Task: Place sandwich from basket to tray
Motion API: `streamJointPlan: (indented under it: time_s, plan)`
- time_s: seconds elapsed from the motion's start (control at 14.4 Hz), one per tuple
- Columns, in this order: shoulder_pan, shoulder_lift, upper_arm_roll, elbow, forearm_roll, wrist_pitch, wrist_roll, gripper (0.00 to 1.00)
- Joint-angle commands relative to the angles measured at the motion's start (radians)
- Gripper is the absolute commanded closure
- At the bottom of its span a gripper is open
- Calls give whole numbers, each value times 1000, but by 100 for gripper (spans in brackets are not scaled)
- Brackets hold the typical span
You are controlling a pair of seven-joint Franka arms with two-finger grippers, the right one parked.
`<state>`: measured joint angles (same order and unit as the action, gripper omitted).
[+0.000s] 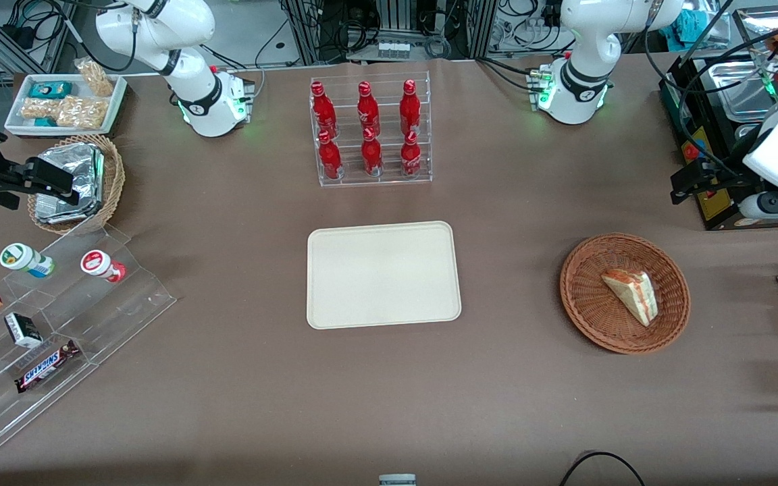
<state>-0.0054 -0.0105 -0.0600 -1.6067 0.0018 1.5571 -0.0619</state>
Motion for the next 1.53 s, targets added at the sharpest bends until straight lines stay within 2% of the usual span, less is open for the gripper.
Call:
streamJointPlan:
  time_s: [0.0, 0.14, 0.63, 0.97, 1.11, 1.46]
  plan:
    - [-2, -2, -1, 11, -5, 1, 7, 0]
    - [1, -8, 0, 5, -22, -6, 7, 0]
    - [1, 0, 2, -9, -11, -11, 8, 0]
    - [19, 43, 5, -76, -8, 20, 5, 0]
    - [24, 58, 6, -168, -5, 130, 7, 0]
    - [73, 82, 9, -476, -3, 583, 11, 0]
